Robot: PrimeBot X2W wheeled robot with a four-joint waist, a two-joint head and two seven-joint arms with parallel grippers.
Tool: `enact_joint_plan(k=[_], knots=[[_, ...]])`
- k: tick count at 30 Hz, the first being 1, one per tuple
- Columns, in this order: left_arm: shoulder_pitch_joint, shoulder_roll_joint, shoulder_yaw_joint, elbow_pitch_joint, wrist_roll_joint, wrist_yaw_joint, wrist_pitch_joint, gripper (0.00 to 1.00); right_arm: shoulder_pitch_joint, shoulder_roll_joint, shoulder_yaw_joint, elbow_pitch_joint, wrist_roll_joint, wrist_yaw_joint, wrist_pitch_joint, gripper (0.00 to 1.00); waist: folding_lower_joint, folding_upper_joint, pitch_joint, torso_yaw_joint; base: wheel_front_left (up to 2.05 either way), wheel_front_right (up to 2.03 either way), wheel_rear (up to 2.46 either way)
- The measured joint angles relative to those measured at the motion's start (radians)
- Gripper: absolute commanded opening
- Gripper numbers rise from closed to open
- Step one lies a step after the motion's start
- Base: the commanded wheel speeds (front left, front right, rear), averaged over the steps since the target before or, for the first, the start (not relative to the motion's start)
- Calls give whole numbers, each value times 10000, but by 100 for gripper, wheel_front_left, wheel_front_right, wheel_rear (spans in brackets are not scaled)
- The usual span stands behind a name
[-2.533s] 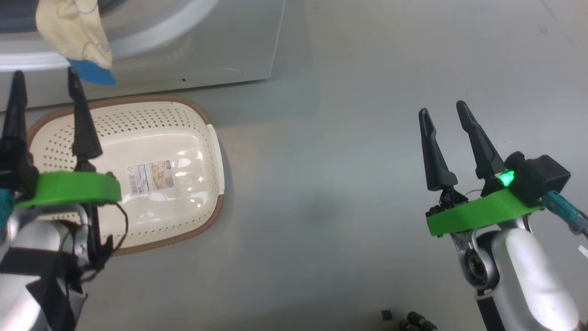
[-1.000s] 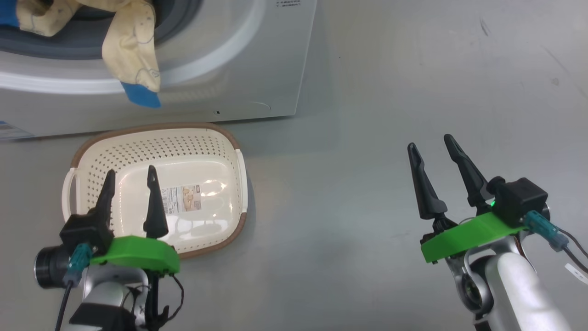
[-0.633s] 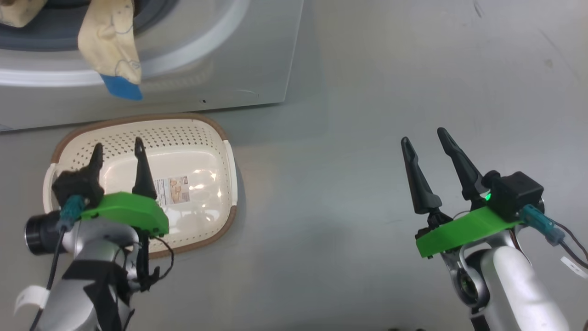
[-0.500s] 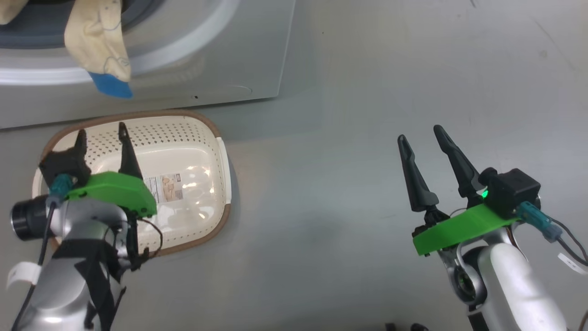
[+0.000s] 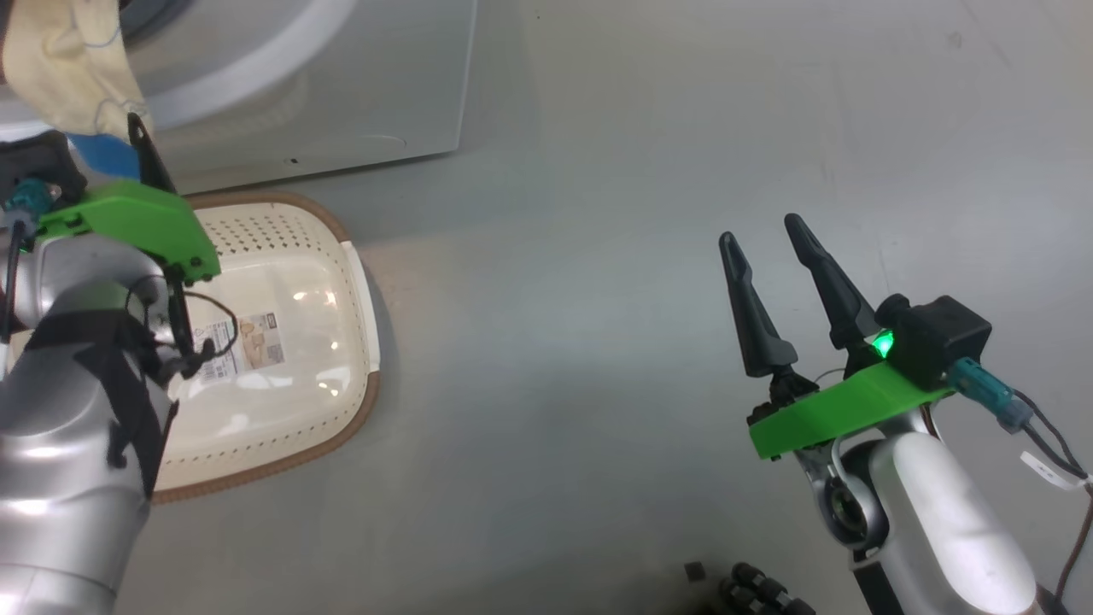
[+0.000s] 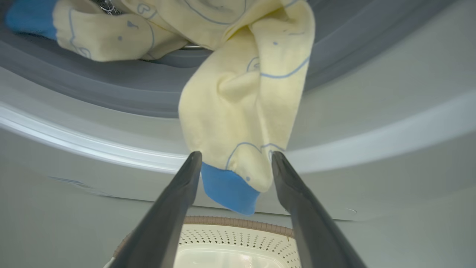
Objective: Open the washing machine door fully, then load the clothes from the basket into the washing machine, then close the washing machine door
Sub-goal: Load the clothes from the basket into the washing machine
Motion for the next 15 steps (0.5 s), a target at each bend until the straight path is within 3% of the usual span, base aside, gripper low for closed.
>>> enact_joint_plan(k=[15], knots=[[-1734, 401, 35, 2194, 84, -188, 176, 100, -509, 0, 472, 263, 671, 0, -100, 100, -1, 0, 664, -785, 0, 0, 0]])
